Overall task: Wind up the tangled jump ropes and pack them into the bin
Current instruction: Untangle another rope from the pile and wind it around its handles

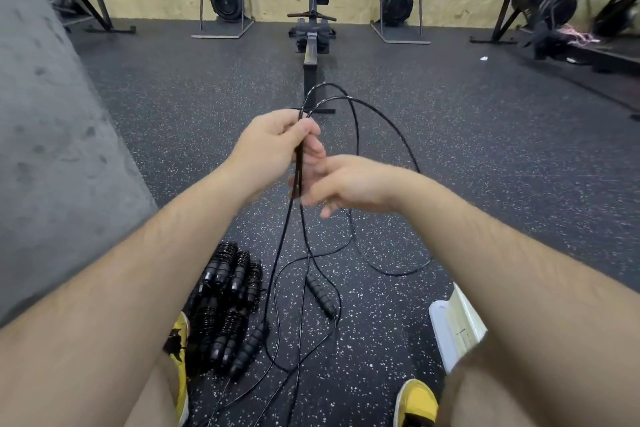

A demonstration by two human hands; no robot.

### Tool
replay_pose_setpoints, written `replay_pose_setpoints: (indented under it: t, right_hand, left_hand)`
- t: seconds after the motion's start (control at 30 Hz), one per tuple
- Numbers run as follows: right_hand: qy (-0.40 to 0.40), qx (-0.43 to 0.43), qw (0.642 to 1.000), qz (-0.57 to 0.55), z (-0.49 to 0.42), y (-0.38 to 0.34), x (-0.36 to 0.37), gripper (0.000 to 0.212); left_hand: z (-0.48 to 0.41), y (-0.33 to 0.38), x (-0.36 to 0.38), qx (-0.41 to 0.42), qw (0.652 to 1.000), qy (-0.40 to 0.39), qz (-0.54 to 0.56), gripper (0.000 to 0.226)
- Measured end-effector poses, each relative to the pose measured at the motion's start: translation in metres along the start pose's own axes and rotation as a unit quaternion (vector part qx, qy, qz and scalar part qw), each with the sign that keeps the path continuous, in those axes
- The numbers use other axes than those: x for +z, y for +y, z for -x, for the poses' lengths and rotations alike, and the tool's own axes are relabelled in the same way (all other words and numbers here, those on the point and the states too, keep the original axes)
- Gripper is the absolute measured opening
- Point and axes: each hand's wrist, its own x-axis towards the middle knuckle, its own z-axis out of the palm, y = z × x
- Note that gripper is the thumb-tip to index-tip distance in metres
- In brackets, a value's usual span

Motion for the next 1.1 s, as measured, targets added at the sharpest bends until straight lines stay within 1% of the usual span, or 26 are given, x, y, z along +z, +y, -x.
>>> replay_pose_setpoints:
  t: [0.03,0.1,0.17,0.2,0.23,0.3,0.37,0.43,0.5,0.53,0.6,0.63,0.7,0.73,0.77,0.83,0.87,0.9,1.0,1.1]
  right_hand:
    - [0.01,0.003,1.0,0.029,-0.002,0.004,0.007,0.032]
    - [0.055,-0.012,0.997,0.046,-0.005,0.005,0.019,0.022]
    - [0.112,-0.033,0.992,0.049,-0.005,-0.003,0.023,0.023]
    - [0.147,-0.05,0.987,0.045,-0.005,-0.009,0.022,0.024]
    - [0.185,-0.068,0.98,0.039,-0.005,-0.014,0.019,0.024]
    - [0.248,-0.106,0.963,0.021,-0.007,-0.024,0.01,0.023]
    - [0.278,-0.146,0.949,-0.006,-0.01,-0.03,0.002,0.023]
    - [0.291,-0.16,0.943,-0.03,-0.013,-0.033,-0.004,0.024]
    - [0.295,-0.157,0.94,-0.066,-0.015,-0.035,-0.007,0.026]
    - [0.294,-0.151,0.94,-0.087,-0.016,-0.035,-0.009,0.028]
    - [0.285,-0.124,0.942,-0.127,-0.017,-0.034,-0.011,0.03]
    - [0.267,-0.103,0.947,-0.144,-0.015,-0.031,-0.011,0.029]
    - [0.18,-0.063,0.969,-0.157,-0.012,-0.024,-0.01,0.017]
    - [0.127,-0.046,0.981,-0.141,-0.01,-0.019,-0.008,0.01]
    - [0.081,-0.027,0.992,-0.098,-0.007,-0.014,-0.006,0.008]
    - [0.022,-0.003,0.999,0.023,0.0,-0.004,0.004,0.02]
    - [0.008,0.002,0.999,0.053,0.001,0.0,0.01,0.021]
    - [0.009,0.002,0.998,0.056,0.002,0.001,0.016,0.021]
    - [0.088,-0.033,0.993,0.069,-0.001,0.0,0.022,0.021]
    - [0.162,-0.087,0.981,0.06,-0.004,-0.011,0.014,0.017]
  left_hand:
    - [-0.001,0.0,0.001,0.0,1.0,0.002,0.021,0.022]
    - [-0.001,0.001,0.002,-0.006,0.998,0.003,0.065,0.022]
    - [-0.002,0.001,-0.001,-0.017,0.996,0.006,0.085,0.024]
    - [-0.002,-0.001,-0.006,-0.028,0.997,0.003,0.073,0.027]
    - [-0.001,-0.004,-0.012,-0.039,0.998,-0.016,0.045,0.03]
    - [0.004,-0.012,-0.023,-0.061,0.993,-0.097,-0.024,0.031]
    - [0.013,-0.024,-0.024,-0.103,0.979,-0.17,-0.042,0.027]
    - [0.019,-0.033,-0.019,-0.124,0.967,-0.21,-0.079,0.029]
    - [0.021,-0.036,-0.011,-0.103,0.962,-0.216,-0.131,0.02]
    - [0.02,-0.034,-0.007,-0.097,0.965,-0.203,-0.136,0.018]
    - [0.015,-0.024,-0.004,-0.09,0.976,-0.153,-0.124,0.021]
    - [0.013,-0.018,-0.003,-0.073,0.983,-0.119,-0.12,0.022]
    - [0.007,-0.007,-0.001,-0.028,0.995,-0.05,-0.087,0.025]
    - [0.004,-0.004,-0.001,-0.013,0.998,-0.022,-0.06,0.026]
    - [0.001,-0.002,-0.001,-0.008,0.999,0.0,-0.035,0.027]
    - [-0.003,-0.001,0.0,-0.013,1.0,0.026,-0.005,0.027]
    - [-0.004,-0.001,0.001,-0.014,0.999,0.032,0.008,0.027]
    - [-0.005,-0.001,0.001,-0.014,0.999,0.034,0.023,0.026]
    - [-0.004,0.002,-0.003,-0.03,0.999,0.008,0.04,0.026]
    - [0.001,-0.003,-0.012,-0.076,0.996,-0.047,-0.015,0.044]
